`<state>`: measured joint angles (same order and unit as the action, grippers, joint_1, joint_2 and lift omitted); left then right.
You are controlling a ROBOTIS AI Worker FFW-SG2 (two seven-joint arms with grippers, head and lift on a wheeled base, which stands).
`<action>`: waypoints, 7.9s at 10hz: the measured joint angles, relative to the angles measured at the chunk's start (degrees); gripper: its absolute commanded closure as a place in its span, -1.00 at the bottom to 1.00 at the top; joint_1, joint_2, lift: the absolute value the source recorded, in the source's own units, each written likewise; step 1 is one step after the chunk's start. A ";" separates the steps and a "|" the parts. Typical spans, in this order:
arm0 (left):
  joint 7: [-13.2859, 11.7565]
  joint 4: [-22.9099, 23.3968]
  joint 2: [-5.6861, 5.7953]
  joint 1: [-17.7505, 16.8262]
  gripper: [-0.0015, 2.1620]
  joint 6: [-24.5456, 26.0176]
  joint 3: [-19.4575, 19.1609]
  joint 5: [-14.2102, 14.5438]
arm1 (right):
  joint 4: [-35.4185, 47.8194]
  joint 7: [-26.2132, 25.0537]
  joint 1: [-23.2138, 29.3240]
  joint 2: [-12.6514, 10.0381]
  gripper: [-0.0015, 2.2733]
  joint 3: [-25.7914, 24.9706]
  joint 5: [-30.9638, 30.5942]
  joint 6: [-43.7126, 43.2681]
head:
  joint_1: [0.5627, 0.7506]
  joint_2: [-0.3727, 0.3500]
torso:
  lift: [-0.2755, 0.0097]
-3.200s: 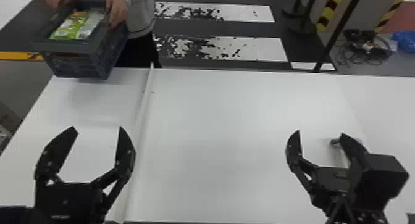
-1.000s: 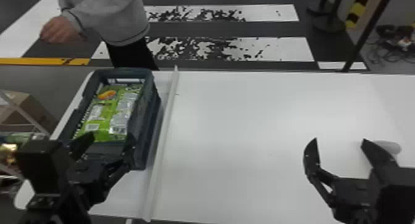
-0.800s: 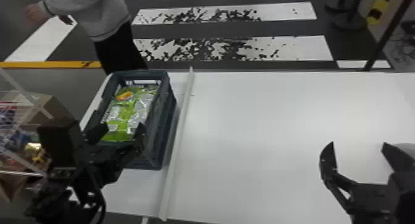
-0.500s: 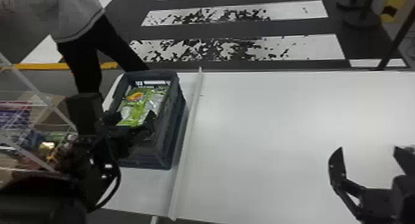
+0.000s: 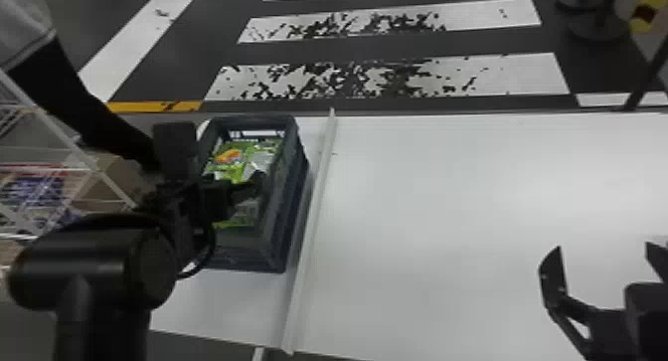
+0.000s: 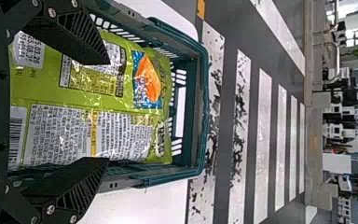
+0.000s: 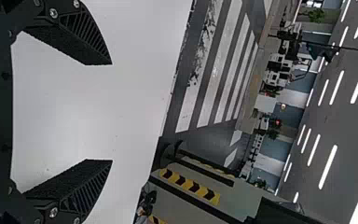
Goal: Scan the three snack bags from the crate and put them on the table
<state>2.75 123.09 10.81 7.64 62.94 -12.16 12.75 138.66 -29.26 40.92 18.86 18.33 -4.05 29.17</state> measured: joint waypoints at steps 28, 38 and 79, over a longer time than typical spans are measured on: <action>-6.60 4.72 -3.96 8.47 0.75 -25.63 -4.97 1.06 | -0.62 -3.78 -1.02 4.38 -0.88 3.50 2.15 -0.38 | 0.41 0.72 | 0.27; -25.25 20.16 -6.48 12.87 0.75 -2.12 8.22 1.11 | 0.51 -4.65 -3.54 3.91 -0.88 -0.74 4.62 0.31 | 0.41 -0.24 | 0.27; -22.85 7.39 -5.27 34.26 -0.97 -67.19 1.12 3.77 | -5.13 -1.41 -8.11 2.40 0.98 21.43 3.54 17.60 | 0.41 0.95 | 0.27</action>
<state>-20.10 130.48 5.54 41.90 -4.25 -11.04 16.52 133.53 -30.67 32.81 21.26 39.75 -0.50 46.78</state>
